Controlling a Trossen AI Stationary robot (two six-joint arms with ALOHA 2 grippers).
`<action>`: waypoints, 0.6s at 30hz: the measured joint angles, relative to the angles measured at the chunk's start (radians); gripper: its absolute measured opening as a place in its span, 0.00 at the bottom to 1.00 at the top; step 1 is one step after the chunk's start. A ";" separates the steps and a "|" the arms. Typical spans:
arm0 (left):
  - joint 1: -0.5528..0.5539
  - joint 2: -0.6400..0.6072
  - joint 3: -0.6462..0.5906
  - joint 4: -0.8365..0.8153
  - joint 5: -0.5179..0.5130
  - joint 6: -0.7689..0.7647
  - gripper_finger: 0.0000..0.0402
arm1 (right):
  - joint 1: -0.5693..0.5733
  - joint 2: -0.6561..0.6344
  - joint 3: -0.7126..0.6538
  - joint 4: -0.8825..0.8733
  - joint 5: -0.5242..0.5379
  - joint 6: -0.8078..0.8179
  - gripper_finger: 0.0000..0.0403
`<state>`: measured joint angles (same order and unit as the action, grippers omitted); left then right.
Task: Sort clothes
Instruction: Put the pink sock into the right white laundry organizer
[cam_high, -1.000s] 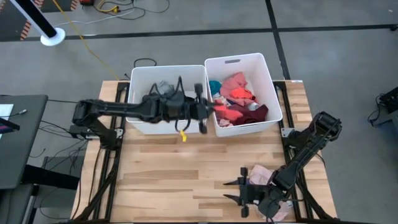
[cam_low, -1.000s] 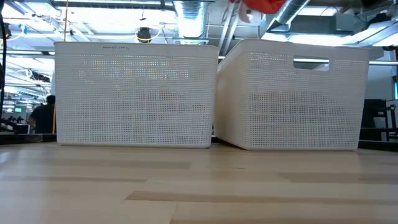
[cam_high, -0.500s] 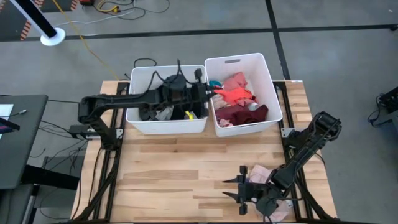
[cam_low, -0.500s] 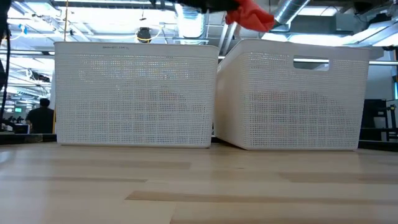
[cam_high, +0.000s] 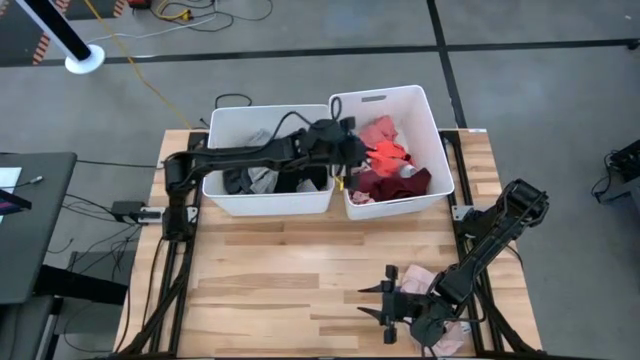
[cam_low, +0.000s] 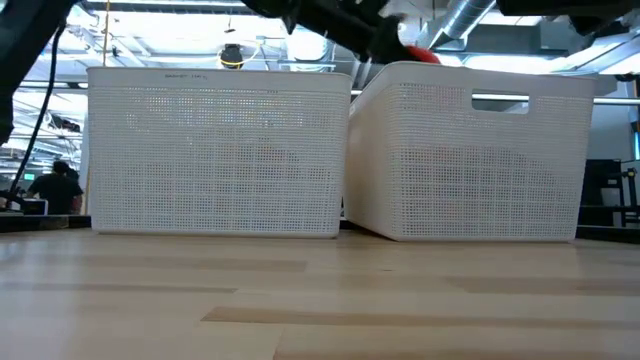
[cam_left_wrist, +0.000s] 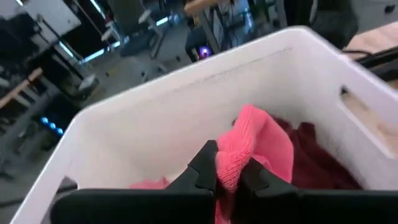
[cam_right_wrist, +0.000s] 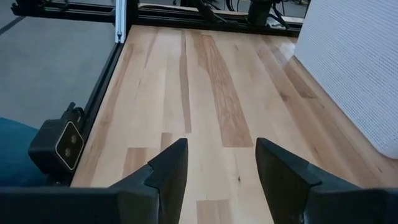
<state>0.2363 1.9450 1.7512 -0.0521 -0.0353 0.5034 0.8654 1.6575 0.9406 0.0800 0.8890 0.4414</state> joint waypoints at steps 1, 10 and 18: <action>0.005 0.010 0.015 -0.018 0.000 -0.004 0.01 | 0.003 0.000 -0.002 0.004 0.000 0.004 0.50; 0.036 0.019 0.045 -0.127 0.027 -0.048 0.24 | 0.012 0.000 -0.016 0.003 0.000 0.030 0.50; 0.051 0.017 0.045 -0.173 0.100 -0.123 0.47 | 0.012 0.000 -0.016 0.003 0.000 0.030 0.50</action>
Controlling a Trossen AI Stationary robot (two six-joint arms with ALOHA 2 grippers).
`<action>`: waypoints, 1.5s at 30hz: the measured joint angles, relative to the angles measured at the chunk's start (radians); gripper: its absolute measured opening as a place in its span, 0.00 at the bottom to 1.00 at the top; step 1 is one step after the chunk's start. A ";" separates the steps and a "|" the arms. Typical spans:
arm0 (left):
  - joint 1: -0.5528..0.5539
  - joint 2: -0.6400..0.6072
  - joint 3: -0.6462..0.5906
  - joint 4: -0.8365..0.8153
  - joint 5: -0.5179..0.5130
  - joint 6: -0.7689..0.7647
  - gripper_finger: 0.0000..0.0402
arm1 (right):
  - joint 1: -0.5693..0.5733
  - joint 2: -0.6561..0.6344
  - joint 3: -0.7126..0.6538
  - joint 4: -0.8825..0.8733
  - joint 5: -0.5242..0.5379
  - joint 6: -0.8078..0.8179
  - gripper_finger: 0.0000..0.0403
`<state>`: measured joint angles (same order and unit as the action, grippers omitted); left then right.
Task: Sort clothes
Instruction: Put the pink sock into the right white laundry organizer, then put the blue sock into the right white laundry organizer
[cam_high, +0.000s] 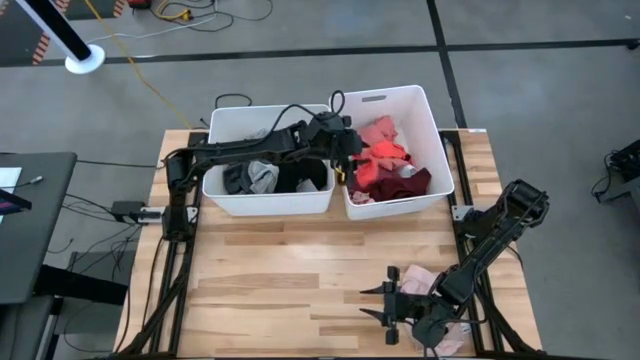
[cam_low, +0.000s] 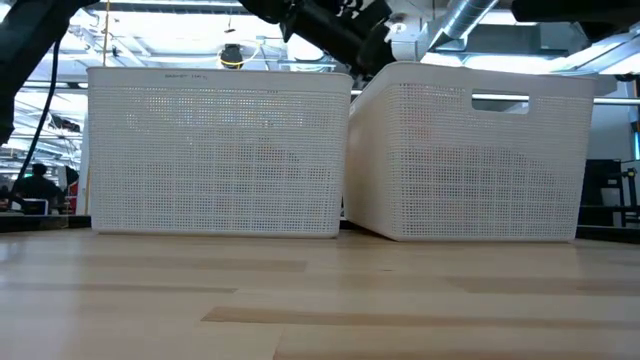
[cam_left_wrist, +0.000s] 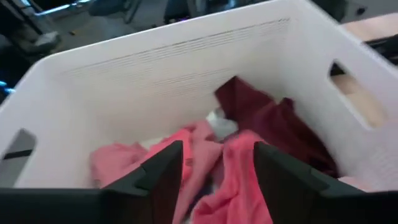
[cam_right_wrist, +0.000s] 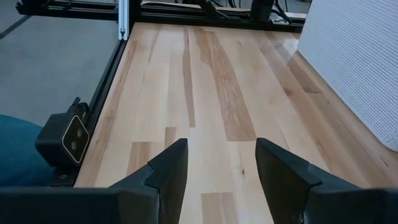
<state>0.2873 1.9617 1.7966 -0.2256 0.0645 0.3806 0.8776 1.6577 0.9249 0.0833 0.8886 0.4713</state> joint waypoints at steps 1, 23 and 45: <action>0.002 0.000 0.000 0.001 0.018 -0.009 0.48 | 0.000 0.000 0.000 0.000 0.000 0.000 0.50; -0.095 0.000 0.272 -0.363 0.182 0.079 0.49 | 0.032 -0.009 0.001 -0.089 -0.003 0.018 0.50; -0.458 0.000 0.341 -0.878 0.011 0.167 0.49 | 0.045 -0.086 0.002 -0.574 -0.419 0.677 0.50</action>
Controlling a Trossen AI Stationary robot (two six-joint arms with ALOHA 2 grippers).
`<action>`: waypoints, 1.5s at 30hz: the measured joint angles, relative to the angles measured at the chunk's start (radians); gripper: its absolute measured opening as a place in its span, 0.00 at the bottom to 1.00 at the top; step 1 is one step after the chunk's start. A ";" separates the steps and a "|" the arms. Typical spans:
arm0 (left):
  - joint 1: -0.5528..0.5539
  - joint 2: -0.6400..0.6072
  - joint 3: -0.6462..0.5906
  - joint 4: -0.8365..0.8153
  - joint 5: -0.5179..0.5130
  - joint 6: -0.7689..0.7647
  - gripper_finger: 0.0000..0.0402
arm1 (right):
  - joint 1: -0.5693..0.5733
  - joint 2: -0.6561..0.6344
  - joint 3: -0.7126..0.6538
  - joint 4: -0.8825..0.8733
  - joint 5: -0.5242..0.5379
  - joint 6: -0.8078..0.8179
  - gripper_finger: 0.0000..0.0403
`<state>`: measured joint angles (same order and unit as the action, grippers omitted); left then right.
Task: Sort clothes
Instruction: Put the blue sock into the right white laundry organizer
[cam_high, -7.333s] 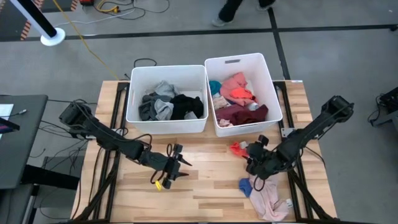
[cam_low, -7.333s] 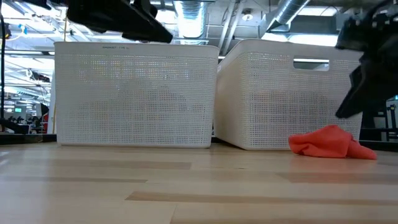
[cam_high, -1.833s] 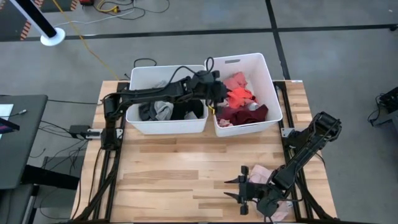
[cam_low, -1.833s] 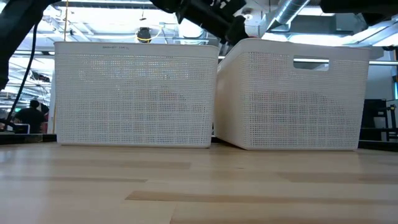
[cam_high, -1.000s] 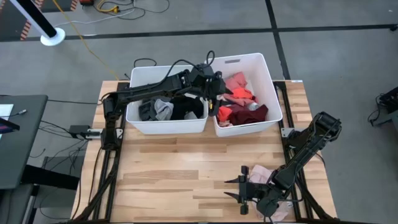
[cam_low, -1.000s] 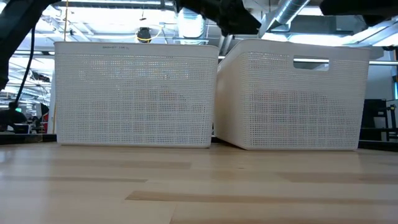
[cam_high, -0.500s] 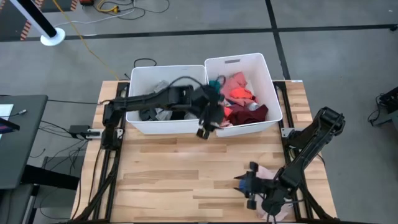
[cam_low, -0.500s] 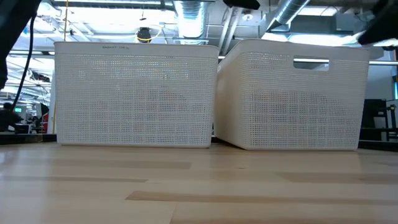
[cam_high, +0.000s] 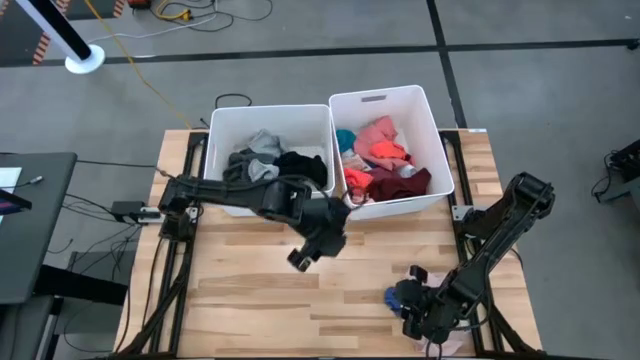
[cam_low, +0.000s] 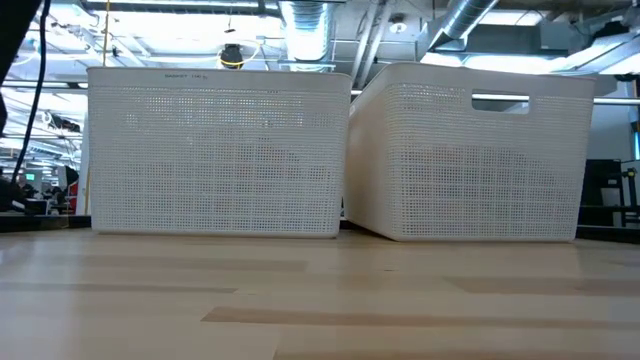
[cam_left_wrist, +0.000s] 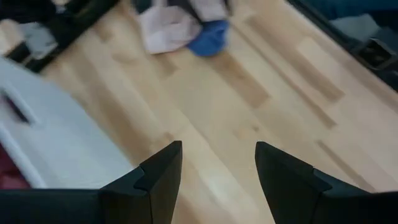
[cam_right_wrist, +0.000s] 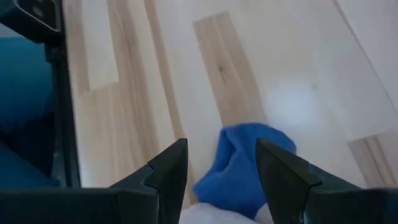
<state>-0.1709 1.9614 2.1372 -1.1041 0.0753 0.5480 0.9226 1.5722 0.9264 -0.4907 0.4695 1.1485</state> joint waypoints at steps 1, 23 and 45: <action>-0.012 0.000 0.000 -0.011 0.001 0.001 0.49 | 0.000 0.002 0.000 -0.007 -0.001 0.003 0.50; -0.154 0.001 -0.354 0.162 0.050 -0.106 0.49 | -0.009 0.068 0.000 -0.096 -0.013 0.028 0.46; -0.156 0.001 -0.704 0.690 0.053 -0.242 0.49 | -0.090 0.176 0.003 -0.057 -0.053 -0.055 0.11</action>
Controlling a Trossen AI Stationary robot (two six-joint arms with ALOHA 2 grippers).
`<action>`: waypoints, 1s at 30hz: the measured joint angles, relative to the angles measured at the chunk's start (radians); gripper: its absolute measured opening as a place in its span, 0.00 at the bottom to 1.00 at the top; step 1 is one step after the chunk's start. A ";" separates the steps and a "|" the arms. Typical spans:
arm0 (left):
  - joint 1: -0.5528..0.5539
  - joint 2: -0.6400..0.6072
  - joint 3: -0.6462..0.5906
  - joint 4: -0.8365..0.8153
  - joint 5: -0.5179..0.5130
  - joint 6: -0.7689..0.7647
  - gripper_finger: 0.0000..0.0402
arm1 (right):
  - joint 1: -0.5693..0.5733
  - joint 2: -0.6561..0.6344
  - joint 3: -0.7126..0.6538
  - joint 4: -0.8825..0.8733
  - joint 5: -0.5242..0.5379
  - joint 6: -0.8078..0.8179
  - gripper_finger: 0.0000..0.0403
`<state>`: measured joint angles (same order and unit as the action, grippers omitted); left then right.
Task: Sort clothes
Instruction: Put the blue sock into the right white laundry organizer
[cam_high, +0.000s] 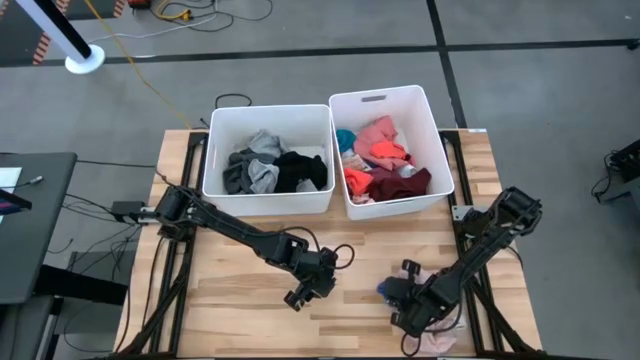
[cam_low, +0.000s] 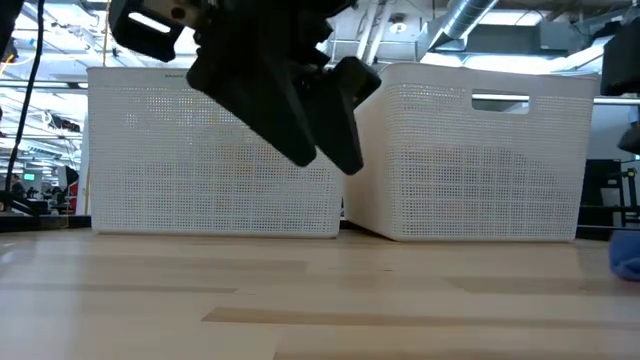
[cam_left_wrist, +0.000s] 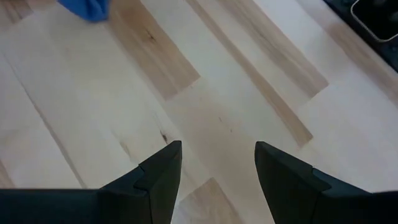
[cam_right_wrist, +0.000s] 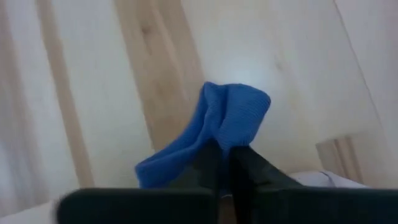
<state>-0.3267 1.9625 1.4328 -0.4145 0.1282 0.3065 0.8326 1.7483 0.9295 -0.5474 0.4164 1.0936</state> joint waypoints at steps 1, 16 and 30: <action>0.000 0.000 0.000 0.003 0.000 -0.001 0.49 | -0.006 0.001 0.003 0.011 0.000 -0.024 0.06; -0.008 -0.032 0.000 0.060 -0.052 -0.021 0.49 | -0.101 0.001 0.231 0.029 0.134 -0.433 0.01; -0.088 -0.178 0.001 -0.019 -0.202 0.037 0.49 | -0.108 0.001 0.472 -0.029 0.321 -0.766 0.01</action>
<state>-0.4143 1.7846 1.4334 -0.4336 -0.0736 0.3439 0.7242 1.7493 1.4012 -0.5764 0.7375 0.3278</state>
